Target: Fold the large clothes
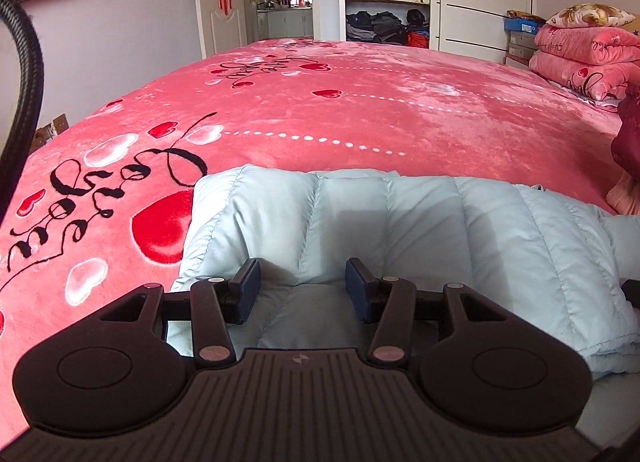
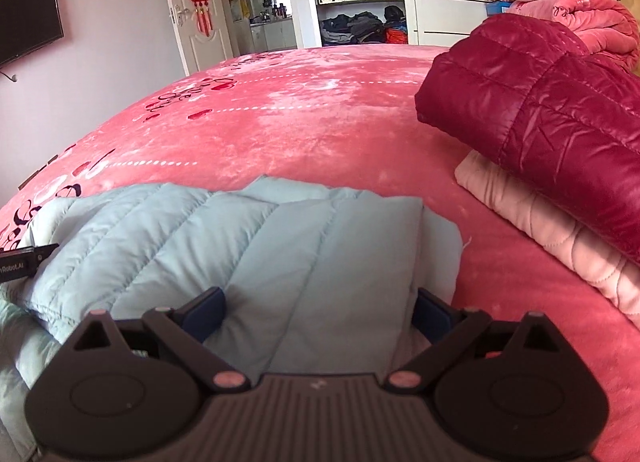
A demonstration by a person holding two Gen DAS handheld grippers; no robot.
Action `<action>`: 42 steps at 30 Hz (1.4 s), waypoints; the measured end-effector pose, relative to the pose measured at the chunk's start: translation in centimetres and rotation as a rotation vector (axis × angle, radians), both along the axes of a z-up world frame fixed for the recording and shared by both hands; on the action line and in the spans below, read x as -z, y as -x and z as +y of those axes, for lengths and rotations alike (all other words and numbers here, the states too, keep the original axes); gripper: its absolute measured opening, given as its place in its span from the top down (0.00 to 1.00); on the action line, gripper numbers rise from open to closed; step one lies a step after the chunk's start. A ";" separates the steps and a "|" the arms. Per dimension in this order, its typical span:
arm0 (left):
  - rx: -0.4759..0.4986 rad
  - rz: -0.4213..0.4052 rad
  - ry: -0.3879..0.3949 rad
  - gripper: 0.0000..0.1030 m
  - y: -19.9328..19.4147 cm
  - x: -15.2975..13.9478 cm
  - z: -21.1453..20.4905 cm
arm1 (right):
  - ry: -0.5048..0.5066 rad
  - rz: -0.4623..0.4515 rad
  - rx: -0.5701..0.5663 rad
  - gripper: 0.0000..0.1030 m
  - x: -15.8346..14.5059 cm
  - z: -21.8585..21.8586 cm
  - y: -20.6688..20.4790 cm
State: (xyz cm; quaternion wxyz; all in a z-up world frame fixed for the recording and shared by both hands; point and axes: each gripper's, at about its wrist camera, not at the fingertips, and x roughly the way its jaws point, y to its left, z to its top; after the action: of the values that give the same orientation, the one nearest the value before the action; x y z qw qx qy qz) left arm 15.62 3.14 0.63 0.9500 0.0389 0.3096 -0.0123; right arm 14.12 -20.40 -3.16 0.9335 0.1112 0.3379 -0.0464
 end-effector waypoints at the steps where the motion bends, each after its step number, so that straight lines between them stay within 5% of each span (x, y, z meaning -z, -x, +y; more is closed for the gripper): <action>1: 0.001 0.000 -0.001 0.43 -0.1 0.1 0.0 | 0.001 0.007 -0.001 0.04 0.1 0.0 -0.1; 31: 0.019 -0.031 -0.039 0.40 0.0 1.4 -0.6 | 0.059 0.093 -0.017 0.01 1.7 0.9 -1.1; 42: 0.051 -0.041 -0.005 0.27 1.7 -0.6 -0.7 | 0.067 0.087 -0.024 0.01 0.8 0.9 -0.2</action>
State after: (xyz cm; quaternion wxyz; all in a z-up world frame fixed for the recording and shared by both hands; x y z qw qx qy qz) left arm 13.88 2.46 1.26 0.9554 0.0495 0.2890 -0.0348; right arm 14.35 -19.53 -3.97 0.9216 0.0738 0.3777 -0.0513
